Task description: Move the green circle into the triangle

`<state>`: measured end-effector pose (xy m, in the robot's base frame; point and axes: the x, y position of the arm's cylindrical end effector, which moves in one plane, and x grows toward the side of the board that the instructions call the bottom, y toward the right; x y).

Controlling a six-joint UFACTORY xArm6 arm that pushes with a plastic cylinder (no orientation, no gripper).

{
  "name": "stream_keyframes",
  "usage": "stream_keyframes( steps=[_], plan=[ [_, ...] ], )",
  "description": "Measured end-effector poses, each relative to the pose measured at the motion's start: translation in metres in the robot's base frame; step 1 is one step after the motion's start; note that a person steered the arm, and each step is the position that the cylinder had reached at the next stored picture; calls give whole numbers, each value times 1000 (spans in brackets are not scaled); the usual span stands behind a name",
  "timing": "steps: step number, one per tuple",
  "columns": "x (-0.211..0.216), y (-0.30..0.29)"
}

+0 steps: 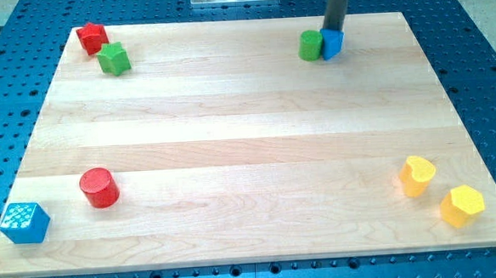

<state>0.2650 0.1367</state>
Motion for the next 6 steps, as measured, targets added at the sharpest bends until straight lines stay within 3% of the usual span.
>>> stream_keyframes(
  steps=[2,3,4,5,6],
  plan=[
    [-27,-9],
    [-1,16],
    [40,-4],
    [25,-14],
    [-24,3]
  ],
)
